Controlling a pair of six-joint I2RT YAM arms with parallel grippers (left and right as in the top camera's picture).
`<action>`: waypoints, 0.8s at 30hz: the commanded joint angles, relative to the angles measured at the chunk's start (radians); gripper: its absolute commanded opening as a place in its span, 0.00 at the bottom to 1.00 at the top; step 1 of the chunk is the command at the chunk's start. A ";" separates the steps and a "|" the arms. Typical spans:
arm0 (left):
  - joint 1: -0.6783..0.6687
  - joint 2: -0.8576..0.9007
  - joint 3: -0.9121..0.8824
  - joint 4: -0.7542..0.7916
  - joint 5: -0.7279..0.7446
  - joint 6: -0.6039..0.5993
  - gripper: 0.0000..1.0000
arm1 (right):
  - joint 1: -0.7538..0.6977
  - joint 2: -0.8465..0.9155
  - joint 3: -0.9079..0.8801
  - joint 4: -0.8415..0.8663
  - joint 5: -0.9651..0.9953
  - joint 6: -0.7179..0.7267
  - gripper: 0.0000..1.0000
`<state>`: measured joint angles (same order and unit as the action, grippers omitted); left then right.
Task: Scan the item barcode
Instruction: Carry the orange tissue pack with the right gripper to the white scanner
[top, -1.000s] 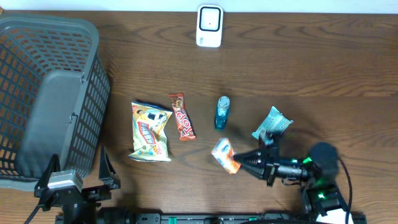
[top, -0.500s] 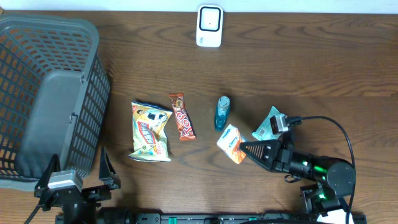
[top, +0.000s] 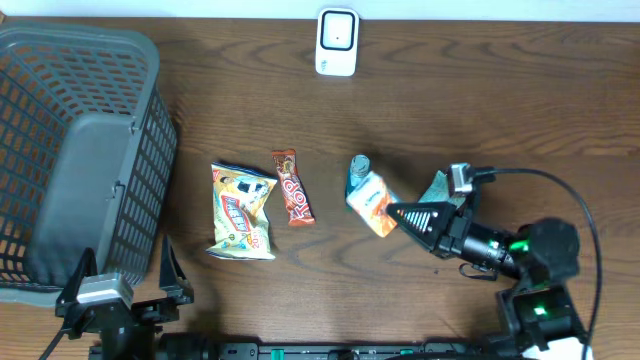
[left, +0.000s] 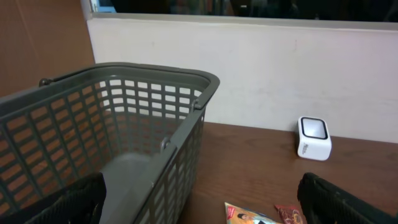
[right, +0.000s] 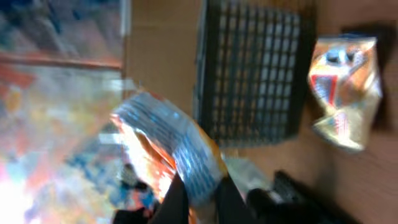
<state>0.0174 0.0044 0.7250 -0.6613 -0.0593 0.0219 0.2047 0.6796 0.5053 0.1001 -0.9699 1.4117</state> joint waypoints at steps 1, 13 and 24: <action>-0.004 -0.002 0.000 0.004 -0.013 -0.008 0.98 | -0.002 0.012 0.098 -0.161 0.165 -0.264 0.02; -0.004 -0.002 0.000 0.004 -0.013 -0.008 0.98 | 0.039 0.146 0.187 -0.088 0.682 -0.489 0.01; -0.004 -0.002 0.000 0.004 -0.013 -0.008 0.98 | 0.105 0.559 0.218 0.352 0.763 -0.805 0.01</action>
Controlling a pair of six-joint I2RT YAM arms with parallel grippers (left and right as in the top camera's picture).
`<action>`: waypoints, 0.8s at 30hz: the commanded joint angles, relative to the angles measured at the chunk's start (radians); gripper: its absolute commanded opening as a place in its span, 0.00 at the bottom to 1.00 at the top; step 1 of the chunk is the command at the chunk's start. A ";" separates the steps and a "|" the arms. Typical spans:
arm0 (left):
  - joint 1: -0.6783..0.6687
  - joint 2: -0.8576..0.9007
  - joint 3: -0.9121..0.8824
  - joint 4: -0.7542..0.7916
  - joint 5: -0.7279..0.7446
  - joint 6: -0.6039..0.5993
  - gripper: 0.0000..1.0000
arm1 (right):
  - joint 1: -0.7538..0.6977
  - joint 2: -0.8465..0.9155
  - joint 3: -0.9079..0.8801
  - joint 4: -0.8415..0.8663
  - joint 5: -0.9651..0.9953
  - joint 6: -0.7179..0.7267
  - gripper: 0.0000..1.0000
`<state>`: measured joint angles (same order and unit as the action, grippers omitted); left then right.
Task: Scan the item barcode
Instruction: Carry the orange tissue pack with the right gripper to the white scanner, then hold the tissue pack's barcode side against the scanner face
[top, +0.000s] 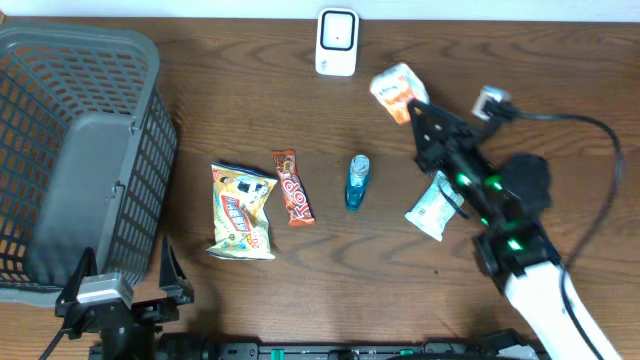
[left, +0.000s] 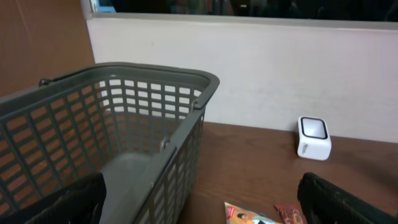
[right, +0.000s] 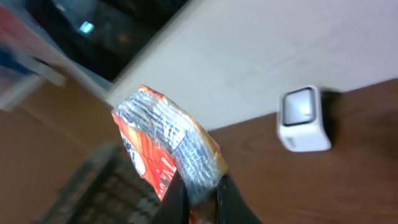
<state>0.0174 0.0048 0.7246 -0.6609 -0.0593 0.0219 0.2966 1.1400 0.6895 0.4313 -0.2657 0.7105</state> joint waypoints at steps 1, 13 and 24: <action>-0.004 -0.002 0.001 0.003 -0.013 -0.008 0.98 | 0.013 0.150 0.056 0.029 0.059 -0.114 0.01; -0.004 -0.002 0.001 0.003 -0.013 -0.008 0.98 | 0.058 0.610 0.476 -0.001 0.312 -0.278 0.01; -0.004 -0.002 0.001 0.003 -0.013 -0.008 0.98 | 0.075 1.005 0.915 -0.077 0.425 -0.363 0.01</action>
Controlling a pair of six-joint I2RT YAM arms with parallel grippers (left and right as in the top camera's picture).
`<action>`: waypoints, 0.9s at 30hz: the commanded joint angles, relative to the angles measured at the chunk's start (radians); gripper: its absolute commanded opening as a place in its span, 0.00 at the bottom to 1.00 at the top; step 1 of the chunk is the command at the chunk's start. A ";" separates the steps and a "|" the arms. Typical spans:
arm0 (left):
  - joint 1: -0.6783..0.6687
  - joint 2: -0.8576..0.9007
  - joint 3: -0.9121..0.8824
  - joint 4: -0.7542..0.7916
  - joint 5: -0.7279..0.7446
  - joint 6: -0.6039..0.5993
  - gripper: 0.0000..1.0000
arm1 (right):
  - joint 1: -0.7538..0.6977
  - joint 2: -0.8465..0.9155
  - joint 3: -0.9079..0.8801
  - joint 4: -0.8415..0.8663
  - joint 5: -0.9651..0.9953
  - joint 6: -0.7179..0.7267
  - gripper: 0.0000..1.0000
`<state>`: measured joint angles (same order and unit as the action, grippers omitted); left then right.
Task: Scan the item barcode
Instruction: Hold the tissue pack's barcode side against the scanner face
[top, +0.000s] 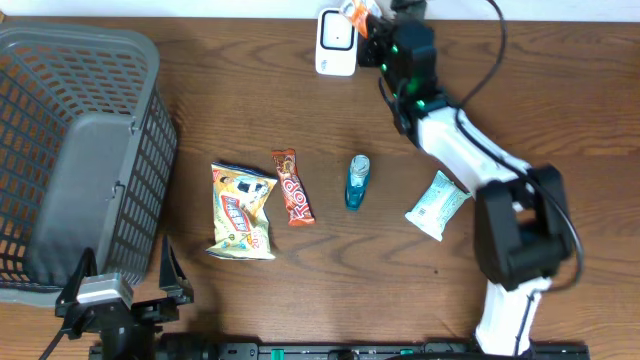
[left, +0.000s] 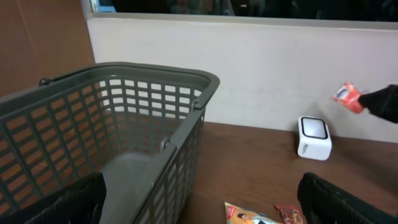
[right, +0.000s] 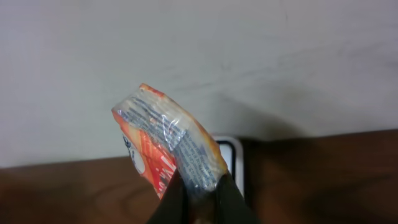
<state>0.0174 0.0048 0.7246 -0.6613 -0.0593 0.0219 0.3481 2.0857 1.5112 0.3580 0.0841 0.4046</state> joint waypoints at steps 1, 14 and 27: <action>-0.004 -0.002 0.001 0.004 -0.013 -0.008 0.98 | 0.029 0.089 0.127 -0.007 0.104 -0.068 0.01; -0.004 -0.002 -0.001 0.004 -0.013 -0.008 0.98 | 0.063 0.268 0.301 -0.111 0.227 -0.069 0.01; -0.004 -0.002 -0.001 0.004 -0.013 -0.008 0.98 | 0.066 0.307 0.301 -0.117 0.213 -0.069 0.02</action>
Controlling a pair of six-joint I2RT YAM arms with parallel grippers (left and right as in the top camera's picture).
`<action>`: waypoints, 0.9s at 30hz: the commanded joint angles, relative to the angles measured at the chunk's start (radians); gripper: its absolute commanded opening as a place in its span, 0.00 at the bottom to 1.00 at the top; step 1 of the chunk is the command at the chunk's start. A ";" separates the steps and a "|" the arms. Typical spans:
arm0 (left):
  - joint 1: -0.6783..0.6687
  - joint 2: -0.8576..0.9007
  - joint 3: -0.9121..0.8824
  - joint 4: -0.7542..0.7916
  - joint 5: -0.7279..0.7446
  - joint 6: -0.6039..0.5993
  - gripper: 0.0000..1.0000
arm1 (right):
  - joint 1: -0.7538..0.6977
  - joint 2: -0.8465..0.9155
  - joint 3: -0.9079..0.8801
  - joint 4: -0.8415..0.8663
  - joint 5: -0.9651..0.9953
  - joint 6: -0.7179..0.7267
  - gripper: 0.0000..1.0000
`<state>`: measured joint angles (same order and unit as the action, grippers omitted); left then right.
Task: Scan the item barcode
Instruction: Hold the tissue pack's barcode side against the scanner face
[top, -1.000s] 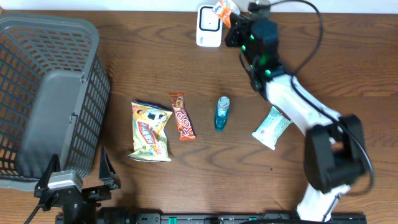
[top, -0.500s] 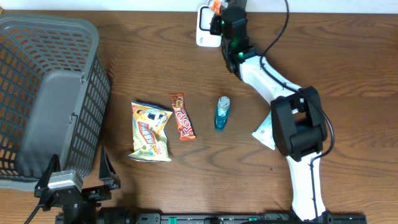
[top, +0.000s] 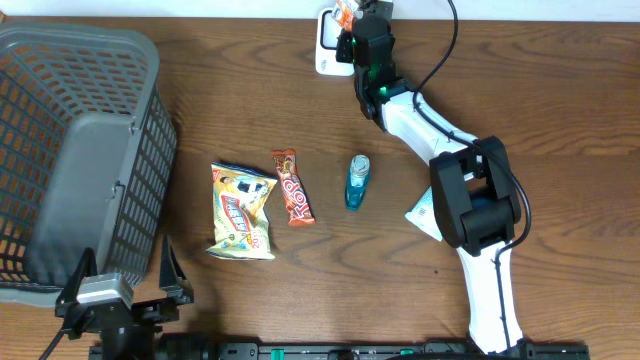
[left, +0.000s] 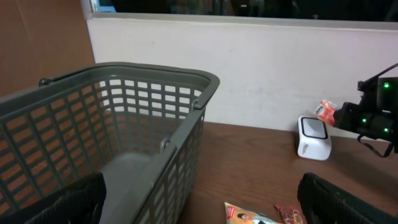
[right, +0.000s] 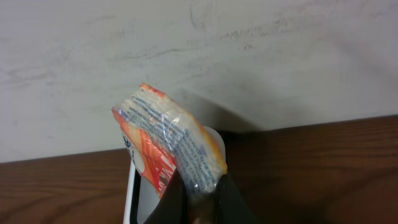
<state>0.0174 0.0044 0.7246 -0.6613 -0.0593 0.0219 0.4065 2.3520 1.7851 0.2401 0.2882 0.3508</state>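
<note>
My right gripper (right: 202, 200) is shut on an orange and white snack packet (right: 166, 144), pinching its lower edge. It holds the packet just above the white barcode scanner (right: 132, 198) at the table's back edge. In the overhead view the packet (top: 346, 14) sits over the scanner (top: 326, 48), with the right arm stretched across the table. From the left wrist view the packet (left: 324, 111) hangs over the scanner (left: 313, 138). My left gripper (left: 199, 211) stands open and empty at the front left.
A grey mesh basket (top: 80, 150) fills the left side. A yellow snack bag (top: 243, 210), a brown chocolate bar (top: 292, 187) and a small blue bottle (top: 357, 182) lie mid-table. A white and teal packet (top: 426, 212) lies partly under the right arm. A white wall stands behind the scanner.
My right gripper has shifted a little left with the packet, from beside the scanner's right edge to over it. The left arm has not moved.
My right gripper first held the orange packet low at the middle right, near the blue bottle. Then it held it further back, to the right of the scanner. Then it was at the scanner's right edge by the wall, and now over the scanner.
</note>
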 joint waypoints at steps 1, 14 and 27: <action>-0.004 -0.002 -0.001 0.004 -0.013 -0.008 0.98 | 0.008 0.051 0.027 0.006 0.009 -0.015 0.02; -0.004 -0.002 -0.001 0.004 -0.013 -0.008 0.98 | 0.021 0.085 0.027 0.063 -0.008 -0.013 0.01; -0.004 -0.002 -0.001 0.004 -0.013 -0.008 0.98 | 0.010 -0.039 0.076 -0.184 0.115 -0.064 0.01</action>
<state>0.0174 0.0048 0.7246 -0.6613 -0.0593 0.0219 0.4213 2.4039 1.8404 0.0937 0.3058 0.3431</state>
